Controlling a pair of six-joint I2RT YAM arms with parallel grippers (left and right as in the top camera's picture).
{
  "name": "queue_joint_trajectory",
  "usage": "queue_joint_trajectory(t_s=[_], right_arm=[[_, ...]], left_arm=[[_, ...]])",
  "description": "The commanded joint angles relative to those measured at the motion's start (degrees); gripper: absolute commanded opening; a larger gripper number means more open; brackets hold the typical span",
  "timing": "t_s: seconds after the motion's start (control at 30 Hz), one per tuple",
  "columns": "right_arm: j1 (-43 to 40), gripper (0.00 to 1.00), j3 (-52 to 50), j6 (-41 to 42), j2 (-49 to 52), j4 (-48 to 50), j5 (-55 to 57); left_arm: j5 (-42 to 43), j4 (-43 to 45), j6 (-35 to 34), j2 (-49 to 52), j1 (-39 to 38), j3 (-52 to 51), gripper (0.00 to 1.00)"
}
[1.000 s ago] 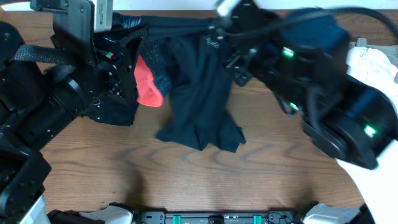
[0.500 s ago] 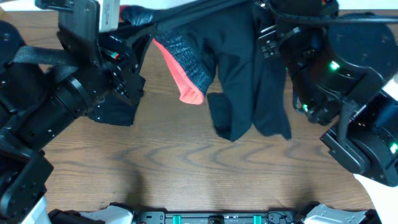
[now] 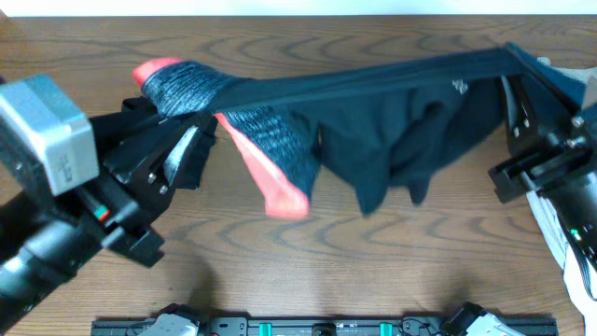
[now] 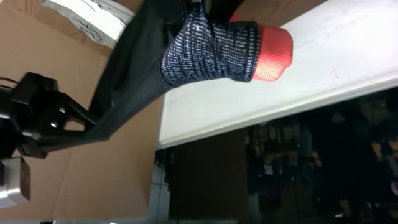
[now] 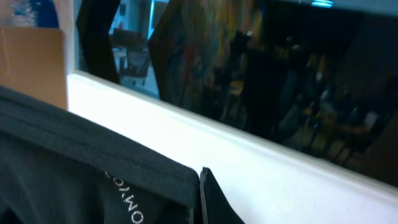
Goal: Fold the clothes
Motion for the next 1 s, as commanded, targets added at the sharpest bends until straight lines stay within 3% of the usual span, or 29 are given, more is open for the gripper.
queue_joint_trajectory(t_s=[0.0, 0.27, 0.33, 0.37, 0.4, 0.43, 0.47, 0.5, 0.6, 0.8, 0.97], right_arm=[[-2.3, 0.02, 1.1, 6.4, 0.3, -2.3, 17.1], [-7.8, 0.03, 1.1, 8.9, 13.9, -3.9, 19.8], [-12.7, 0.04, 1.1, 10.3, 18.7, -1.7, 21.7], [-15.3, 0.09, 1.1, 11.4, 20.8, -0.9, 22.3], [-18.7, 0.26, 1.1, 13.3, 23.2, -0.6, 21.5], [-21.0, 0.41, 1.1, 13.9, 24.7, -0.8, 19.4], [-23.0, 0.67, 1.1, 13.7, 25.9, -1.4, 16.3], [-24.5, 0.77, 1.1, 13.7, 26.8, -2.6, 13.6], [-27.6, 0.94, 1.1, 14.2, 27.9, -7.0, 7.5], [-28.9, 0.99, 1.1, 15.2, 27.8, -14.8, 5.2], [-29.2, 0.99, 1.1, 18.2, 27.9, -21.7, 1.9]], left_arm=[[-9.4, 0.1, 1.0, 3.2, 1.6, 0.7, 0.06], [-10.6, 3.3, 1.8, 21.9, 1.7, 0.7, 0.06], [-17.9, 5.7, 1.8, 26.7, 1.7, 0.7, 0.13], [-22.3, 5.9, 1.9, 28.6, 2.0, 0.7, 0.27], [-27.7, 4.5, 1.9, 30.6, 2.3, 0.7, 0.4], [-30.1, 2.9, 2.2, 31.4, 2.4, 0.7, 0.43], [-31.5, 0.0, 3.3, 32.0, 2.6, 0.7, 0.46], [-31.7, -2.6, 4.2, 32.2, 2.8, 0.7, 0.5], [-31.6, -9.1, 4.2, 32.3, 2.9, 0.7, 0.55], [-30.2, -13.0, 4.0, 32.6, 2.9, -1.2, 0.59], [-22.0, -10.0, 5.2, 34.4, 2.8, -8.3, 0.62]])
